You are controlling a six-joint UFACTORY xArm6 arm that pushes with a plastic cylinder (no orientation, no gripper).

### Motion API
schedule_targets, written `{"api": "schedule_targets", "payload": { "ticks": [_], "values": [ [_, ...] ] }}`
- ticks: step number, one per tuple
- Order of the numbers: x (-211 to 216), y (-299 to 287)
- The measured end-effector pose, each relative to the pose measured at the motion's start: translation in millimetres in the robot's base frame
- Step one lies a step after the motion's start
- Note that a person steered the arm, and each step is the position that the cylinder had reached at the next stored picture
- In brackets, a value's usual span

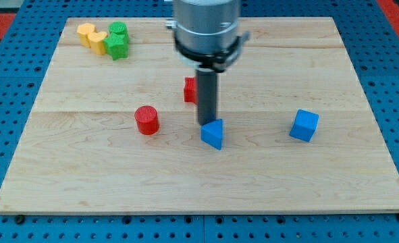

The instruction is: Slide the red star to the bottom of green star

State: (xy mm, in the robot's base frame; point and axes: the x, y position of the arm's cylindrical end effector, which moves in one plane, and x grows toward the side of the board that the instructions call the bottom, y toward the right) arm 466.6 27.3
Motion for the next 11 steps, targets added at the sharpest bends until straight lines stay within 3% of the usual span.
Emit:
{"api": "schedule_targets", "payload": {
  "ticks": [1,3,4,5,7,8,9,10,11],
  "values": [
    [-39,18],
    [-59,-101],
    [-89,-134],
    [-90,-124],
    [-93,-49],
    [-122,-63],
    [-142,-122],
    [-132,-157],
    [-97,-160]
  ]
}}
